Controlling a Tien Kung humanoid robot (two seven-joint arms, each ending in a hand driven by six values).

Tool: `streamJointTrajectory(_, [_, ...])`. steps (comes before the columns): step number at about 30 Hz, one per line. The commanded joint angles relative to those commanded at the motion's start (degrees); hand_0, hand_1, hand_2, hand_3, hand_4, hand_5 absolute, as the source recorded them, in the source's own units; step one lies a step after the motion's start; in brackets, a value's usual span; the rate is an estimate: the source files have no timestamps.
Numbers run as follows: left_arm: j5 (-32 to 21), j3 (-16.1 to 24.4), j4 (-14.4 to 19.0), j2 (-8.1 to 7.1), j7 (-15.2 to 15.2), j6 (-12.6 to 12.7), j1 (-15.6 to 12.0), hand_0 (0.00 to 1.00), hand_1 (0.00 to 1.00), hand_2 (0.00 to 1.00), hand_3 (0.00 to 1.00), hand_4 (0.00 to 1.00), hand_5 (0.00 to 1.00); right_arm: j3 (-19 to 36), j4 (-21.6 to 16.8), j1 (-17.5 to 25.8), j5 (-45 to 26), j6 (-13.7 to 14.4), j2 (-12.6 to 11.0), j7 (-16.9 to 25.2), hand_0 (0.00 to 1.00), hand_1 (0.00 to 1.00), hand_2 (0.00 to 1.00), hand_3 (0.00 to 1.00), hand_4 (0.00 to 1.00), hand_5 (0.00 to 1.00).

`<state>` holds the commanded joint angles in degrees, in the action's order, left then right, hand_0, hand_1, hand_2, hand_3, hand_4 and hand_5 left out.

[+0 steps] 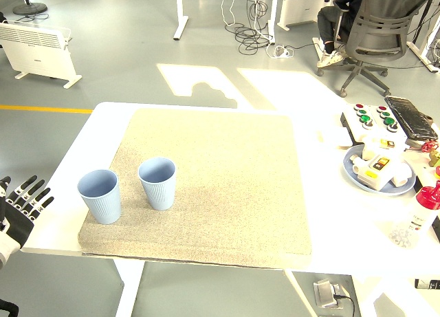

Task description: Push cup pick cup insert cup

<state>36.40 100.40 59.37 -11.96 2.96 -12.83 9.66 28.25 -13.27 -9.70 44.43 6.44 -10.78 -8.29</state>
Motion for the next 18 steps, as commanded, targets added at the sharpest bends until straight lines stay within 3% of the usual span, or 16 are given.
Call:
streamJointTrajectory(8, [1.11, -0.88, -0.44, -0.56, -0.45, 0.13, -0.74, 0.788, 0.790, 0.785, 0.694, 0.616, 0.998, -1.00, 0.13, 0.51, -1.02, 0.23, 0.53, 0.26, 0.748, 0.694, 0.684, 0.608, 0.198, 0.387])
streamJointTrajectory(12, [3.14, -1.75, -0.13, -0.99, -1.63, 1.45, -0.78, 0.788, 0.790, 0.785, 0.694, 0.616, 0.998, -1.14, 0.24, 0.39, -1.30, 0.39, 0.96, 0.42, 0.748, 0.694, 0.684, 0.608, 0.198, 0.387])
streamJointTrajectory(13, [4.03, -2.40, 0.33, -1.24, -2.72, 3.07, -1.10, 0.685, 0.727, 0.709, 0.625, 0.616, 0.998, -0.91, 0.29, 0.35, -0.86, 0.37, 1.17, 0.41, 0.748, 0.691, 0.683, 0.608, 0.197, 0.387])
streamJointTrajectory(18, [6.69, -4.33, 2.58, -2.11, -7.05, 8.79, -3.19, 0.685, 0.727, 0.709, 0.625, 0.616, 0.998, -0.92, 0.35, 0.26, -0.70, 0.37, 1.48, 0.50, 0.748, 0.691, 0.683, 0.608, 0.197, 0.387])
